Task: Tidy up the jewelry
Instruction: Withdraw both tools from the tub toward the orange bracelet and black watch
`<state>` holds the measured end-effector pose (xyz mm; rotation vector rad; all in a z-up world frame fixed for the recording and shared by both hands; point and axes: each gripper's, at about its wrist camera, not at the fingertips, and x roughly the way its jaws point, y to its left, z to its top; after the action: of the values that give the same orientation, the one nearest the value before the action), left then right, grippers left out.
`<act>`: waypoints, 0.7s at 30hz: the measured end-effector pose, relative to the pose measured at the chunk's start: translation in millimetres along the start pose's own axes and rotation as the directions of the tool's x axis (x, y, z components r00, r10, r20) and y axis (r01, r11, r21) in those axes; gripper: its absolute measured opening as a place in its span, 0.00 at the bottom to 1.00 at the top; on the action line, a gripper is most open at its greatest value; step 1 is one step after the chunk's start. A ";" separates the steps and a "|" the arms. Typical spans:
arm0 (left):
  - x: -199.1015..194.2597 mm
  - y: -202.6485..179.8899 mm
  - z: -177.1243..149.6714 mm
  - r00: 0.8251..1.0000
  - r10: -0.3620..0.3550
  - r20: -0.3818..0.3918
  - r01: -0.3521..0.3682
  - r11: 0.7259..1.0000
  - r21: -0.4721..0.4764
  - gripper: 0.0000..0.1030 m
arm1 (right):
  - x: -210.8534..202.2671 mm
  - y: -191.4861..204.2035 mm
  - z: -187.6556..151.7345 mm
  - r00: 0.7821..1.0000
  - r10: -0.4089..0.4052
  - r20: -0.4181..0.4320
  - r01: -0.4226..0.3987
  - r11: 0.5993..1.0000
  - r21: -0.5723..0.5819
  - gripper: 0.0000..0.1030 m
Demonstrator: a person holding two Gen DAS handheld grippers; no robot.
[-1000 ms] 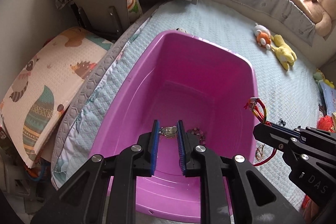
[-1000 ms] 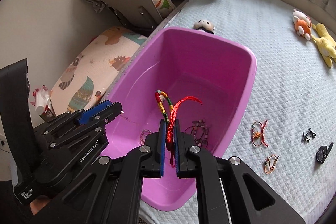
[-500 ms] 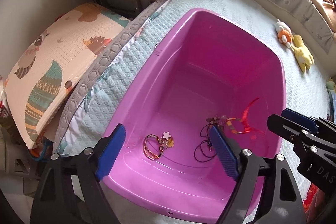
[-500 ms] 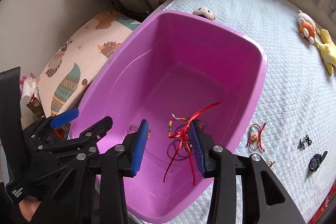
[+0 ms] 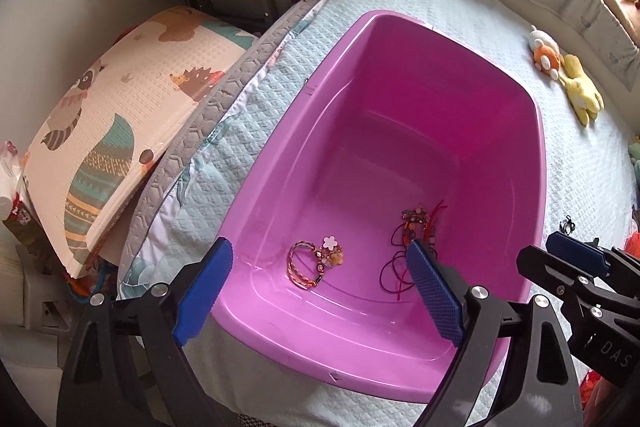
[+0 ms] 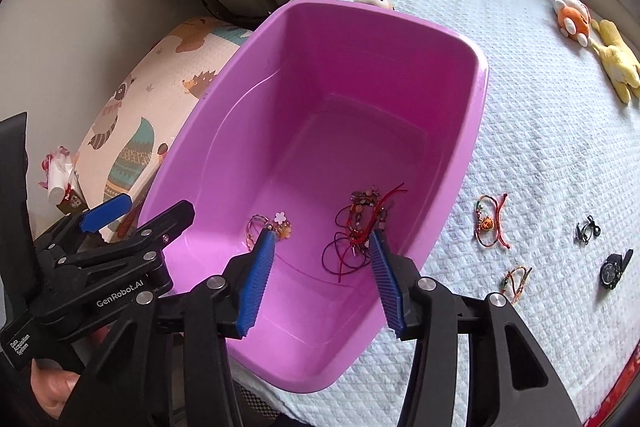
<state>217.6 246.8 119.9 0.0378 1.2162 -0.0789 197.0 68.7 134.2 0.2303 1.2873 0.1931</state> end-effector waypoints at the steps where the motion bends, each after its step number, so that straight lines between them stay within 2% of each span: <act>1: -1.2 -0.2 -0.4 1.000 -0.002 0.001 0.002 1.000 0.000 0.84 | -1.3 -0.9 -1.0 1.000 0.002 0.001 -0.002 1.000 0.006 0.46; 12: -18.3 -6.1 -1.7 1.000 0.001 0.021 -0.001 1.000 0.030 0.86 | -16.9 -4.7 -12.3 1.000 0.003 0.023 -0.004 1.000 0.022 0.49; 21: -29.0 -26.7 -11.6 1.000 -0.008 0.030 0.006 0.997 0.072 0.87 | -27.4 -23.0 -43.6 1.000 -0.015 0.023 0.014 0.998 0.058 0.54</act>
<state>194.6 222.2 143.4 0.0948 1.1829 -0.1284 147.9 41.8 141.7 0.2724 1.2723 0.1405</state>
